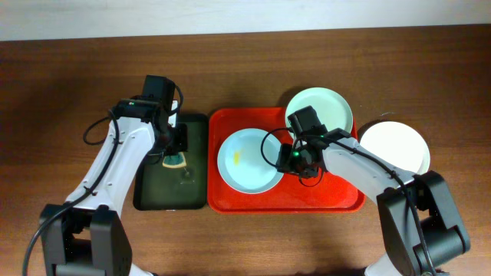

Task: Clean dirty plates on tray and stack at the side
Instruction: 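Grasp the sponge with the left gripper and carry it onto the blue plate, then scrub the blue plate with the sponge while the right gripper holds it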

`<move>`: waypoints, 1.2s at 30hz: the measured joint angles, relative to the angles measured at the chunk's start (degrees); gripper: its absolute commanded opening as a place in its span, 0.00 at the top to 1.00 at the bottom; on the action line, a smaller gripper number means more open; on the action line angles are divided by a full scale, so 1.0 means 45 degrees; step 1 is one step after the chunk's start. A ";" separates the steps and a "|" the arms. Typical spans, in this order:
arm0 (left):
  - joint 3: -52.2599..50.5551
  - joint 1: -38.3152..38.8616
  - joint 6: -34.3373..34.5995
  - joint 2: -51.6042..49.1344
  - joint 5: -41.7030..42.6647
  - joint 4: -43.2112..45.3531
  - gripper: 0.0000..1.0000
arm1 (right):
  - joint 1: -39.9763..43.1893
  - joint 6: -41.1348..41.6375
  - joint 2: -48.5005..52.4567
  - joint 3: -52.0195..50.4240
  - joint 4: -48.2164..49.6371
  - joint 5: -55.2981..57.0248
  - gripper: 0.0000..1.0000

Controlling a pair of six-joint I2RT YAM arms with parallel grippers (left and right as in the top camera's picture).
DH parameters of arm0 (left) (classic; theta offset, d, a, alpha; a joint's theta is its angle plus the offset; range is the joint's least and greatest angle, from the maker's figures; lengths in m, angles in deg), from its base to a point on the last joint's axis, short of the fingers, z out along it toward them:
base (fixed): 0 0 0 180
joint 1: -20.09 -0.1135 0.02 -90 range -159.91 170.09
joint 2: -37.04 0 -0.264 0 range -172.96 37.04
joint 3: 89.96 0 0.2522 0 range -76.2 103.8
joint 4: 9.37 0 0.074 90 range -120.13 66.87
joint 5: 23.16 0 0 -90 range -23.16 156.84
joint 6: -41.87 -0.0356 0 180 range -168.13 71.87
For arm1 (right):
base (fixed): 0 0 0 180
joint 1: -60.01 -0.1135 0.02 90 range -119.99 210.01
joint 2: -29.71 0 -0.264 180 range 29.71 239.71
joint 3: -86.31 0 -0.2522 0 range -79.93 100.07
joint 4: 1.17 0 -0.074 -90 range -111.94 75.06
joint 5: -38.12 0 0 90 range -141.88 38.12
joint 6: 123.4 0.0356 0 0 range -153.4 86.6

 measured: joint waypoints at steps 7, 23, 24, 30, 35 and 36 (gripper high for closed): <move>-0.0024 0.0000 -0.0136 0.0000 0.0296 -0.0563 1.00 | 0.0005 0.0034 0.0000 0.0000 -0.0005 0.0063 0.80; 0.1972 0.1991 -0.0141 -0.0563 0.1758 -0.0767 1.00 | 0.0005 -0.0136 0.0019 0.0000 0.0238 -0.0695 0.96; 0.1972 0.2268 -0.0112 -0.0913 0.1909 -0.0612 1.00 | 0.0005 -0.0233 0.0019 0.0000 0.0243 -0.0733 0.96; 0.1972 0.3342 0.0175 -0.3235 0.2399 0.0466 1.00 | 0.0005 -0.0457 0.0019 0.0000 0.0238 -0.0763 0.96; 0.1972 0.3332 0.0214 -0.3555 0.2351 0.0748 1.00 | 0.0000 -0.0461 0.0019 0.0000 0.0243 -0.0612 0.96; 0.1972 0.3332 0.0257 -0.3555 0.2351 0.0763 1.00 | 0.0005 -0.0466 0.0019 0.0000 0.0238 -0.0573 0.96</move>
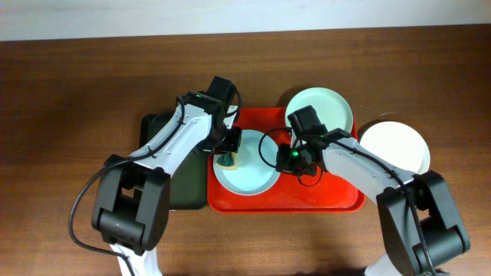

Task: Clean dirty plates on tray and stack at the side
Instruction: 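Scrub the blue plate with the sponge while the right gripper holds it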

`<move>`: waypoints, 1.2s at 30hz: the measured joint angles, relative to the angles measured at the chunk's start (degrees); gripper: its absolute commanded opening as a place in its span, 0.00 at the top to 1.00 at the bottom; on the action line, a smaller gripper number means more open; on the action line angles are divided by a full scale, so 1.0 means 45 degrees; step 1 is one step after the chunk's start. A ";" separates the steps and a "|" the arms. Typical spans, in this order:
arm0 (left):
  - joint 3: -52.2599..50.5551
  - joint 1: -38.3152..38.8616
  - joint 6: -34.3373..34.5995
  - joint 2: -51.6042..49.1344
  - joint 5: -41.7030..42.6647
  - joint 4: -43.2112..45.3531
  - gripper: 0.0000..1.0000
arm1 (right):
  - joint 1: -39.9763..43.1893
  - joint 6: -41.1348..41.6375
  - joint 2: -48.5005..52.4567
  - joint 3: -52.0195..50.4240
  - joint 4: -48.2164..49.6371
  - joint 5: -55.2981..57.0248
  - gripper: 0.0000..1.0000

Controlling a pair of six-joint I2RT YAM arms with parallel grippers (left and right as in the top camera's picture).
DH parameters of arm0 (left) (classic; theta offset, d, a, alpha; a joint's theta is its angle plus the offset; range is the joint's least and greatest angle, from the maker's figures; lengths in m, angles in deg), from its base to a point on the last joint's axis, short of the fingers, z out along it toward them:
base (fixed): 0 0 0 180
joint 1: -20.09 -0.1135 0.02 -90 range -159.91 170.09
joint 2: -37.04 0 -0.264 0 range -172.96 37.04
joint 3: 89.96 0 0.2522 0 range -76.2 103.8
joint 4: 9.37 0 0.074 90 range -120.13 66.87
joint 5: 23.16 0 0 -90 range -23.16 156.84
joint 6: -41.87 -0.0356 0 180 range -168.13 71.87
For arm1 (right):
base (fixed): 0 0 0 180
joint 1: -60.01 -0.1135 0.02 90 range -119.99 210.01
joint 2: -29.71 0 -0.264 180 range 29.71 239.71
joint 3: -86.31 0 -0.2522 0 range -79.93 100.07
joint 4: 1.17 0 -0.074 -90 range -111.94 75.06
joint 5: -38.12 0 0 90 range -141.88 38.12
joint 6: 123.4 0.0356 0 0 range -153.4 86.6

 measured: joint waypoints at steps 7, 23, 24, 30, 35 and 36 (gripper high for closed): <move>-0.0034 0.0136 0.0330 -0.0005 -0.0204 0.0801 1.00 | 0.0000 -0.0019 0.0000 0.0000 0.0005 0.0053 0.96; 0.0384 0.0505 0.0053 -0.1540 0.1035 0.0019 1.00 | 0.0000 -0.0029 0.0087 -0.0005 0.0000 0.0107 0.96; 0.0529 0.0427 -0.0112 -0.1598 0.1613 -0.0486 1.00 | 0.0000 -0.0034 0.0087 -0.0005 0.0000 0.0107 0.96; 0.0685 -0.0500 -0.0219 -0.0155 0.2176 -0.0801 1.00 | 0.0000 -0.0029 0.0087 -0.0005 0.0010 0.0107 0.96; 0.0680 0.0510 0.0738 0.0039 -0.0646 -0.0461 1.00 | 0.0000 -0.0029 0.0087 -0.0005 0.0015 0.0102 0.96; 0.0665 0.0631 0.0826 -0.0058 -0.0767 -0.0413 1.00 | 0.0000 -0.0029 0.0087 -0.0005 0.0015 0.0102 0.96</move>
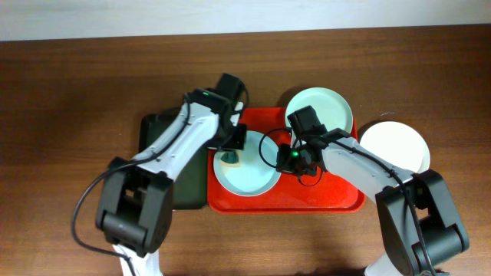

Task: Clean dirty plates on tray and stack at the side
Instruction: 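Scrub the blue plate with the sponge while the right gripper holds it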

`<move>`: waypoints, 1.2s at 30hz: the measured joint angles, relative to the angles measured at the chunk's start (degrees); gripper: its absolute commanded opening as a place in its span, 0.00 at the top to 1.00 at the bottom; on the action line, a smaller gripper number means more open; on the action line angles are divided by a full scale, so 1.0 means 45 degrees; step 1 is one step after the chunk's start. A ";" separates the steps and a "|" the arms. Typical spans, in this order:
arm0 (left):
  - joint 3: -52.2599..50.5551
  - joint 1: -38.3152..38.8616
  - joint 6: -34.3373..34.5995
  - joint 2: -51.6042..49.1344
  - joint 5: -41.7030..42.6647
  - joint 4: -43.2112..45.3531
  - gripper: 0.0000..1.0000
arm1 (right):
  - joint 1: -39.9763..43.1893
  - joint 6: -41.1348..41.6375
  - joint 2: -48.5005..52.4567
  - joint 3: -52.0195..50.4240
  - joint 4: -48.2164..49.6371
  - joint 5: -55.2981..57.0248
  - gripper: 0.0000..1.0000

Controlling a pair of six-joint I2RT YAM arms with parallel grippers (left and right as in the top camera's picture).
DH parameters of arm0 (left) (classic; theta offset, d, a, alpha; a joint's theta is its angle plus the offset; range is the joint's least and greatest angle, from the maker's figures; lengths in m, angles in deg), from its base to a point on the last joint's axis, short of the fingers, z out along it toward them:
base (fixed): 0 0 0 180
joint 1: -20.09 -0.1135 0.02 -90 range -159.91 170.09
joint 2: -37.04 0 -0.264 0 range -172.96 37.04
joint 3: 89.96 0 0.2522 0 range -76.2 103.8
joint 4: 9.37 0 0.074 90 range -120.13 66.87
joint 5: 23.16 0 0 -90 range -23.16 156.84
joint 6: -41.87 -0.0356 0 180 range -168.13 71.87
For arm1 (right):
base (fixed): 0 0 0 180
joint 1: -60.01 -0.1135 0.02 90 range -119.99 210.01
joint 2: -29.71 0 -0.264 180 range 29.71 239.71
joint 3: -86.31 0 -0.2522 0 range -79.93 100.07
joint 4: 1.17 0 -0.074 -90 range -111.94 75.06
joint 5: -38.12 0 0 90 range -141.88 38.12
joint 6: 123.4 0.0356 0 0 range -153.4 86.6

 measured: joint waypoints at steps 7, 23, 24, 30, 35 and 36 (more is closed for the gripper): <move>-0.0219 0.0306 0.1078 -0.1219 -0.1292 0.0180 1.00 | 0.0000 -0.0005 0.0000 0.0000 0.0015 0.0000 0.96; 0.0044 -0.0209 -0.0248 -0.0743 0.0850 0.0087 1.00 | 0.0000 -0.0005 0.0000 0.0000 0.0039 0.0034 0.96; 0.0044 -0.0044 -0.0112 -0.0753 0.0311 0.0102 1.00 | 0.0000 -0.0005 0.0000 0.0000 0.0039 0.0034 0.96; 0.0126 0.0593 0.1190 -0.1593 -0.1389 0.0316 1.00 | 0.0000 0.0000 0.0000 0.0000 0.0044 0.0034 0.96; 0.0393 0.0452 0.0986 -0.1826 -0.0714 0.0151 1.00 | 0.0000 0.0000 0.0010 0.0000 0.0073 0.0039 0.96; 0.0389 0.0335 0.0685 -0.1841 -0.0131 0.0282 1.00 | 0.0000 -0.0010 0.0005 0.0000 0.0073 0.0039 0.96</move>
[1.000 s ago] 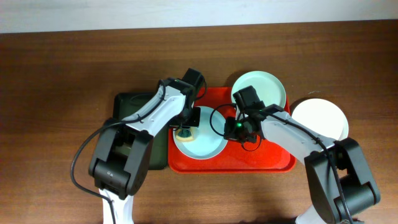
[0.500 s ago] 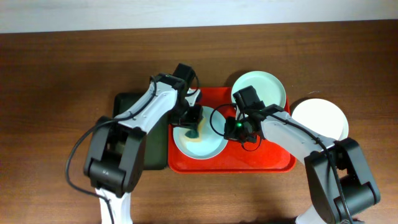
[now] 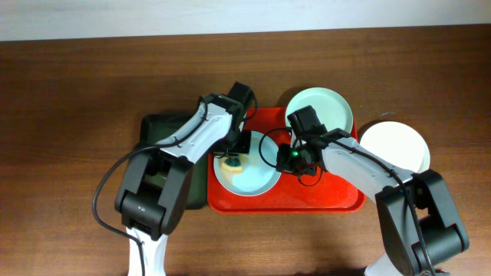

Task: Clean dirty plates on tray and stack at the side
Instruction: 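Scrub the blue plate with the sponge while the right gripper holds it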

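A light blue plate (image 3: 253,178) lies on the left part of the red tray (image 3: 330,198). My left gripper (image 3: 233,159) reaches over the plate's left side and is shut on a yellow-green sponge (image 3: 231,164) that presses on the plate. At the plate's right rim my right gripper (image 3: 288,159) appears shut on the edge. A pale green plate (image 3: 322,107) rests across the tray's far right corner. A white plate (image 3: 396,146) lies on the table to the right of the tray.
A dark green tray (image 3: 157,126) lies left of the red tray, mostly under my left arm. The brown table extends to the left and the front. A pale wall edge runs along the back.
The sponge in my left gripper has shifted slightly toward the front right on the blue plate, and the left wrist has moved right. The right arm has not moved.
My left gripper was first over the dark green tray with the sponge, and the blue plate showed a yellow smear. Then the sponge was on the plate's left part, where it has stayed with small shifts. The smear no longer shows. My right gripper stayed at the rim throughout.
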`<move>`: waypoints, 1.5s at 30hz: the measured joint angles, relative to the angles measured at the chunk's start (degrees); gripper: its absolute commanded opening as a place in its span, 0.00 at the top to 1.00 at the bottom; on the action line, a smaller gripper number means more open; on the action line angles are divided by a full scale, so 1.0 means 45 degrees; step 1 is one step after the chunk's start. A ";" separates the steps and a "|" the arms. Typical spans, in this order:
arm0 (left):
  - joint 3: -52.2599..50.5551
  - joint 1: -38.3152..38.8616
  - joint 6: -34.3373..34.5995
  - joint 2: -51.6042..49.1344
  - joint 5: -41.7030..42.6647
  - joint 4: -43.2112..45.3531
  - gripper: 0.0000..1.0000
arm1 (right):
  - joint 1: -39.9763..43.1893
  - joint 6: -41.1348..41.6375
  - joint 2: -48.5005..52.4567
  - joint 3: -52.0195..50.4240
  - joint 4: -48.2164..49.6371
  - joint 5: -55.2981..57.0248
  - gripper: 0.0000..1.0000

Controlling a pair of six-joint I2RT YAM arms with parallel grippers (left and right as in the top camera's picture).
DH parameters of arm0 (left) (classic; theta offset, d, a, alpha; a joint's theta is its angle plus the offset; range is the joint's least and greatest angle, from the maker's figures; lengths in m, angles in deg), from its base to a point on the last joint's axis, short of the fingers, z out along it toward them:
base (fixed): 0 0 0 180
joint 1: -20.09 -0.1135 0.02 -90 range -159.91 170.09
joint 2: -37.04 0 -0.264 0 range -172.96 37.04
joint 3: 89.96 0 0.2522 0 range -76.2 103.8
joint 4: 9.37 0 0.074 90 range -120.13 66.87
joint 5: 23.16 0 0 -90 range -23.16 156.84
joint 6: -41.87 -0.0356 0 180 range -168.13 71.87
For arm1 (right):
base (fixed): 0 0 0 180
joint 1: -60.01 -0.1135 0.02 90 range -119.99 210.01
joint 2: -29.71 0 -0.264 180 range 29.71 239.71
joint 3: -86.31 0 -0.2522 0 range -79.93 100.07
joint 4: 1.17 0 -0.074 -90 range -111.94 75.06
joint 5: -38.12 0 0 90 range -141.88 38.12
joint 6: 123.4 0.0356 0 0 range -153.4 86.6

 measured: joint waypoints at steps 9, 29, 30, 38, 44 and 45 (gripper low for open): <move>0.0005 -0.0758 -0.1569 -0.0656 0.5960 0.0913 1.00 | 0.0000 0.0005 0.0005 0.0000 0.0015 0.0044 0.96; -0.1914 -0.0316 -0.0520 0.1190 0.1020 0.0029 1.00 | 0.0000 0.0000 0.0005 -0.0010 0.0039 -0.0136 0.96; -0.1977 -0.0151 -0.0733 0.1190 0.1715 0.0005 1.00 | 0.0000 0.0000 0.0005 -0.0010 0.0039 -0.0136 0.96; -0.1433 -0.0199 -0.1229 0.1112 0.3400 -0.0068 1.00 | 0.0000 -0.0005 0.0005 -0.0010 0.0078 -0.0151 0.96; -0.1326 -0.0491 -0.0695 0.1141 0.0063 0.0049 1.00 | 0.0000 -0.0005 0.0005 -0.0010 0.0112 -0.0165 0.96; -0.1326 -0.0457 -0.0636 0.1141 -0.0180 0.0073 1.00 | 0.0000 -0.0005 0.0005 -0.0010 0.0112 -0.0194 0.96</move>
